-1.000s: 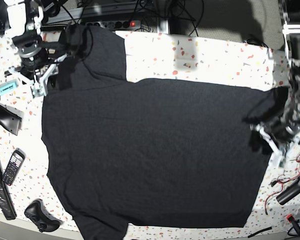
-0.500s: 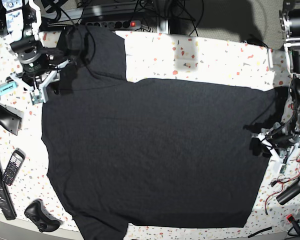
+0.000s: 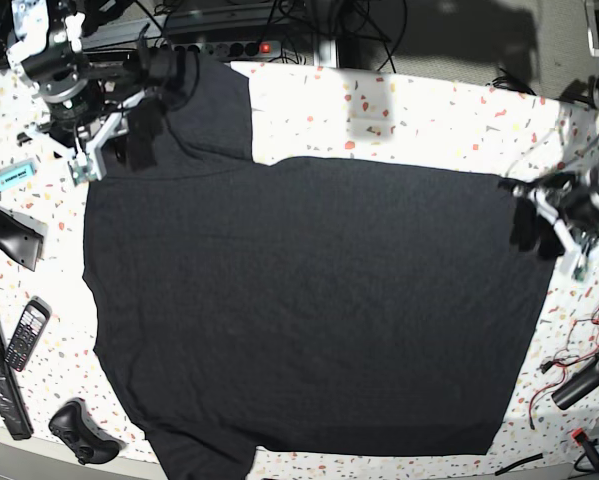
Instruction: Fold the T-shirt properly
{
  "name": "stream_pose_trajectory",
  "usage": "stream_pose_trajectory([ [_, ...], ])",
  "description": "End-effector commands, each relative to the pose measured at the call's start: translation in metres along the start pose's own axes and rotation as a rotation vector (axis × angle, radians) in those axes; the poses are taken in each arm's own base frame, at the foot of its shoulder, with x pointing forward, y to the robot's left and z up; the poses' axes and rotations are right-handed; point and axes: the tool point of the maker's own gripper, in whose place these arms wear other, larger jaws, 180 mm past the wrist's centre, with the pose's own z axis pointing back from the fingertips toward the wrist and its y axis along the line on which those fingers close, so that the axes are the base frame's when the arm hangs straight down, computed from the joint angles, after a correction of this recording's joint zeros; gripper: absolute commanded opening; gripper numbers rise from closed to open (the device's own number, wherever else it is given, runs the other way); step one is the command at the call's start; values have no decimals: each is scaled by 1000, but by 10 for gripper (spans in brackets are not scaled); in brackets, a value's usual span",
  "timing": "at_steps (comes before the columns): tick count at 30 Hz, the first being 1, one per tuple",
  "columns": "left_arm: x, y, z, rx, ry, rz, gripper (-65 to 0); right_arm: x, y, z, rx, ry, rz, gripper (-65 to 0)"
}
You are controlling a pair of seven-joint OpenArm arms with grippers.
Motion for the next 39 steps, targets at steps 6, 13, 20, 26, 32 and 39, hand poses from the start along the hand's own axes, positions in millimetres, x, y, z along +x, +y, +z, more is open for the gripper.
stream_pose_trajectory([
  [6, -14, 2, 25, 67, 47, -288, -450, 12, -3, 5, -4, -43, 22, -481],
  [13, -19, 23, 46, 40, 141, -535, -449, 12, -3, 5, -4, -43, 22, -481],
  [20, -24, 25, 49, -5, 199, -652, -447, 12, -3, 5, -4, -43, 22, -481],
  [26, -56, -10, 30, -58, 256, -882, -440, 11, -3, 5, -4, -41, 21, -481],
  [32, -59, 1, 14, -25, 266, -893, -417, 11, -3, 5, -5, -38, 22, -481],
  [39, -75, 22, 8, 18, 317, -853, -417, 11, -11, 5, -51, -36, 72, -481],
])
